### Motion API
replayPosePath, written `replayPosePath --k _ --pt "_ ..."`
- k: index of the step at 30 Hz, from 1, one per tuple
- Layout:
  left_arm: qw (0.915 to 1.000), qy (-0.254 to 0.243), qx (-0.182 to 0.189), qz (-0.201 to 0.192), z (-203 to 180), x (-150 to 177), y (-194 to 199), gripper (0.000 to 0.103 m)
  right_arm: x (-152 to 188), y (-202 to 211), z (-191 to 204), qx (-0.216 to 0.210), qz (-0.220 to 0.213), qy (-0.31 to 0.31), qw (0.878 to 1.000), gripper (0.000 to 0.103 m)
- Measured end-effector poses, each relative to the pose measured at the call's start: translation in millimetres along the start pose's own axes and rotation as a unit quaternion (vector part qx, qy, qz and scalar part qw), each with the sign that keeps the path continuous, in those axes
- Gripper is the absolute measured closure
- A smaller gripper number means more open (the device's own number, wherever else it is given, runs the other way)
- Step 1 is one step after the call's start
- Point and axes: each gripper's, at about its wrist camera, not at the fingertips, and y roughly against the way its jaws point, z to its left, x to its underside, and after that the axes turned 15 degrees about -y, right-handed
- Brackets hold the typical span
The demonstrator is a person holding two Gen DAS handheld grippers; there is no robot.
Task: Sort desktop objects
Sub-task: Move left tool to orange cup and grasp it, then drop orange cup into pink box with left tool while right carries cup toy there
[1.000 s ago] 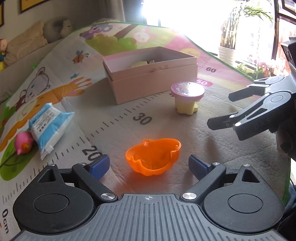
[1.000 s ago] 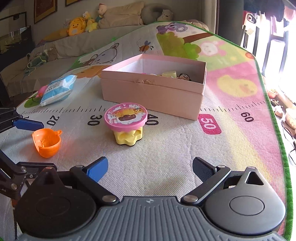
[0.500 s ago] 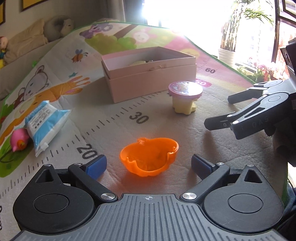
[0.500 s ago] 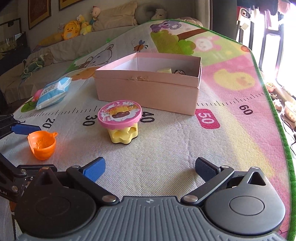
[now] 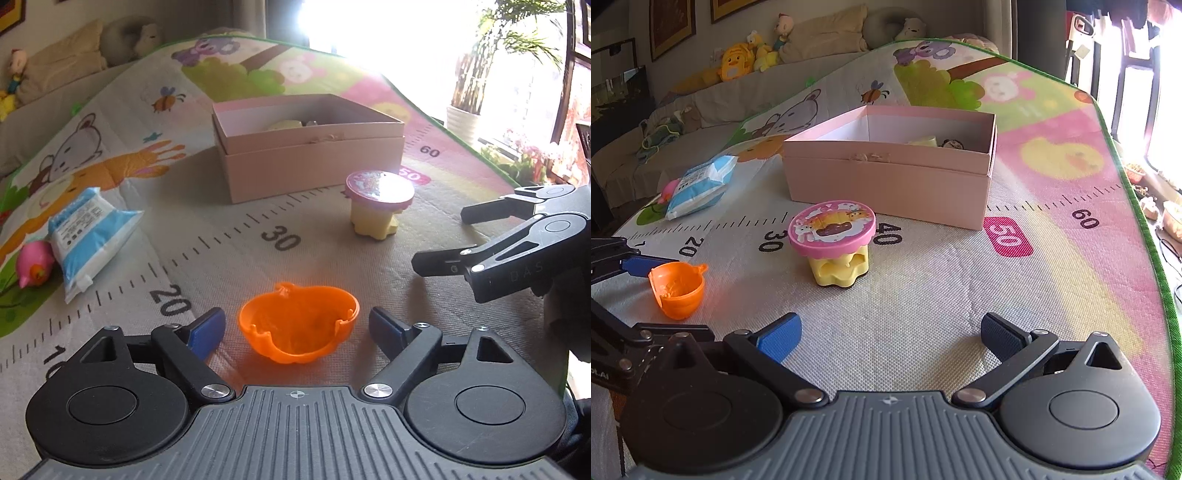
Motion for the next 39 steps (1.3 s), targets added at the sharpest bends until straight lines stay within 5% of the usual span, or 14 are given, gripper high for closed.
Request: replayPosePath --k 4,12,16,21,24,29,32,39 --pt "1.0 0.008 -0.004 -0.002 -0.6 -3.7 -0.4 0.036 -1.8 -0.8 2.9 0.01 0.008 0.006 1.0 0.0" --pt "0.9998 0.013 -0.012 -0.003 3.5 3.9 9.1 0.037 -28.0 15.3 40.5 -0.016 -0.035 0.069 0.997 0.001" --pt "0.9996 0.02 -0.019 -0.003 6.6 6.6 13.3 0.037 -39.2 -13.4 51.7 0.0 -0.003 0.081 0.997 0.014" --pt "0.999 0.025 -0.036 -0.003 13.5 7.9 19.9 0.037 -39.9 -22.3 49.3 0.002 0.026 0.064 0.998 0.054" --pt "0.9987 0.024 -0.043 -0.008 18.6 0.8 27.9 0.037 -42.0 -3.2 48.3 -0.005 0.015 0.065 0.998 0.059" --pt "0.9967 0.032 -0.026 -0.07 35.4 -47.3 61.8 0.037 -73.5 59.2 45.6 -0.045 -0.047 0.069 0.996 0.06" --pt "0.9912 -0.006 -0.063 -0.116 34.8 -85.6 76.7 0.037 -99.7 94.9 42.5 -0.066 -0.092 0.06 0.992 0.06" --pt "0.9839 -0.032 -0.086 -0.153 47.9 -168.9 35.7 0.037 -130.9 127.2 31.9 -0.044 -0.158 0.066 0.984 0.06"
